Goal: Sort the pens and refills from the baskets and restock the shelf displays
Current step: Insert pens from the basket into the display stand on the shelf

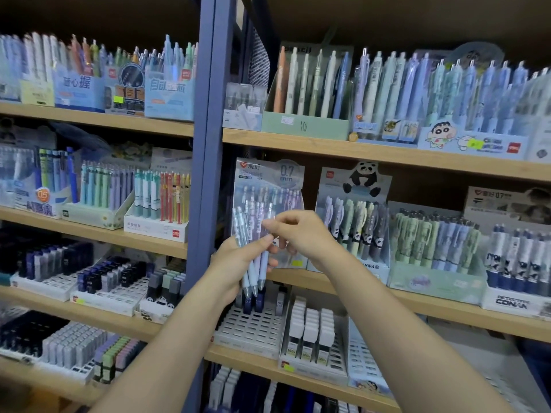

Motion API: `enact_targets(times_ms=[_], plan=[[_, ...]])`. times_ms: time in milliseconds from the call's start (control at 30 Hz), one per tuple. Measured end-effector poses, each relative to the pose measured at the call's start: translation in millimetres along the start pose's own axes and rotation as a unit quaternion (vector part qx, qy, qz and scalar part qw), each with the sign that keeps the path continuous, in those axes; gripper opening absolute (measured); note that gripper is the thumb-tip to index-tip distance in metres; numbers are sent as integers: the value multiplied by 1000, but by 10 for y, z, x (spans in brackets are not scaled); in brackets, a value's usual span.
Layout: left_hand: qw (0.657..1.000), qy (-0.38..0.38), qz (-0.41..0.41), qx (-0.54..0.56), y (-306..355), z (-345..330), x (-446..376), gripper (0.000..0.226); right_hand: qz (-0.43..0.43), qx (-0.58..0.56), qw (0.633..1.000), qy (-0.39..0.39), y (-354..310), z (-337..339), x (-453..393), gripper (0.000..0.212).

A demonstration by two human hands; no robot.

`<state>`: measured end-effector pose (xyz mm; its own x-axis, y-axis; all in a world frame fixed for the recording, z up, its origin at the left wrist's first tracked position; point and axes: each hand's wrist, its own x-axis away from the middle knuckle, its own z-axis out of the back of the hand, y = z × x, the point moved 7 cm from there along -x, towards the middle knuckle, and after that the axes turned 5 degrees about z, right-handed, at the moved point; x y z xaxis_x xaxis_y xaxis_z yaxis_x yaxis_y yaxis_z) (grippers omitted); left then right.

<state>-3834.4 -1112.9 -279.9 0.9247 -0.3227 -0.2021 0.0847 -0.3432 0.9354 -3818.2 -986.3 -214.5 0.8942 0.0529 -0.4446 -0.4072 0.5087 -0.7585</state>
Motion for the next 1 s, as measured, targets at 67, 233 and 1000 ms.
enact_targets(times_ms=[67,233,1000], plan=[[1000,1,9,-5,-38,-38,13,23,-8,-50,998,27,61,96,11,24],[1000,6,16,-17,-140,-13,74,21,-35,-170,982,73,151,281,48,23],[996,84,-10,15,-91,658,180,21,43,-8,987,152,-68,-145,-347,18]])
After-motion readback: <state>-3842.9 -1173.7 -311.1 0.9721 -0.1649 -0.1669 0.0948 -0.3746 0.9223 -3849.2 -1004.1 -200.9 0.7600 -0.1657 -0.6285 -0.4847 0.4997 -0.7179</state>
